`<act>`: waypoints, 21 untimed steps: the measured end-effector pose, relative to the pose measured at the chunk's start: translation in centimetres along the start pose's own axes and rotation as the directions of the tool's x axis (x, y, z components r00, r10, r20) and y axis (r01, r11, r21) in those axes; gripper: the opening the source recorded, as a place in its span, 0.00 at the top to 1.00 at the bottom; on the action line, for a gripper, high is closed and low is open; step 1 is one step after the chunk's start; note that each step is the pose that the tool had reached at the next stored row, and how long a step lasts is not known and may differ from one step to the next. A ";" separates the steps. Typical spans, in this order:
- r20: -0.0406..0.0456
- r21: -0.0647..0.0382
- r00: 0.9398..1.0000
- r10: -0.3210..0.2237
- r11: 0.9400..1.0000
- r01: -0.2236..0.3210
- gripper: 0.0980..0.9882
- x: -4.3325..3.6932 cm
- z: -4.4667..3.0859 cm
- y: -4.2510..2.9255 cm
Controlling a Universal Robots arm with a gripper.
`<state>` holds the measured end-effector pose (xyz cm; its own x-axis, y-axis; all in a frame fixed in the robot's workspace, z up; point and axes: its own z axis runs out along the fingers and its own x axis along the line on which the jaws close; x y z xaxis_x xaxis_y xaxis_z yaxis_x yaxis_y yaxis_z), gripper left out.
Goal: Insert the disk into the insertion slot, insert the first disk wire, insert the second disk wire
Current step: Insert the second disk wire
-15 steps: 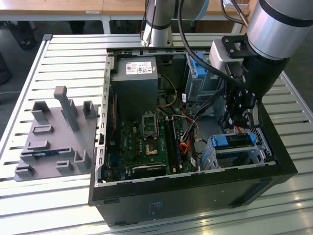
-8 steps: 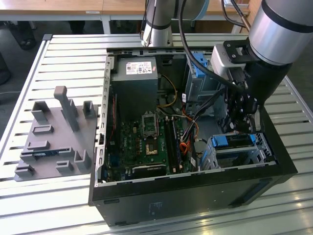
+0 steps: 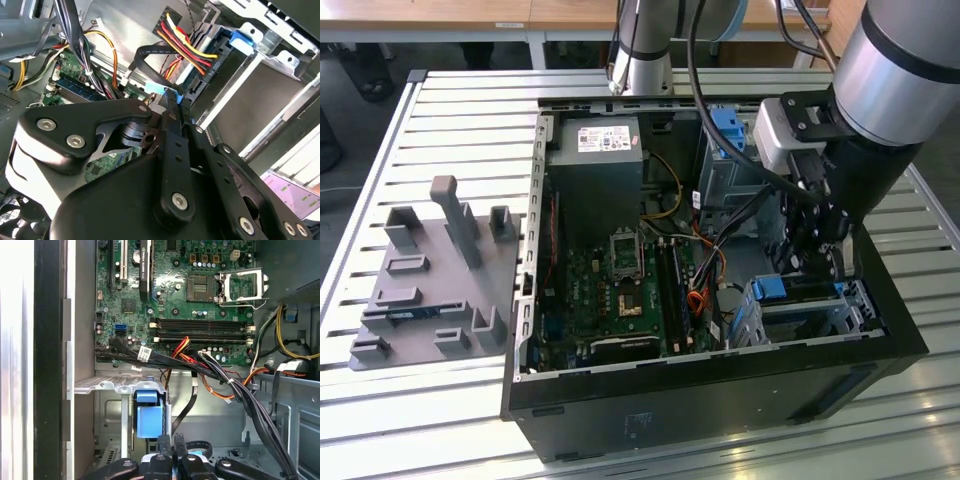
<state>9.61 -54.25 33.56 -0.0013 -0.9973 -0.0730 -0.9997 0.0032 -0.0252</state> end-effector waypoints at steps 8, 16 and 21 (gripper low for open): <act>0.000 0.000 1.000 0.000 1.000 0.000 0.94 0.47 -0.01 -0.12; 0.000 0.000 1.000 0.000 1.000 0.000 0.94 0.69 0.12 -0.31; 0.001 0.000 1.000 0.000 1.000 0.000 0.94 1.00 0.13 -0.45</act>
<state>10.07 -55.23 33.37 -0.0014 -0.9973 -0.0738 -0.9997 0.0032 -0.0251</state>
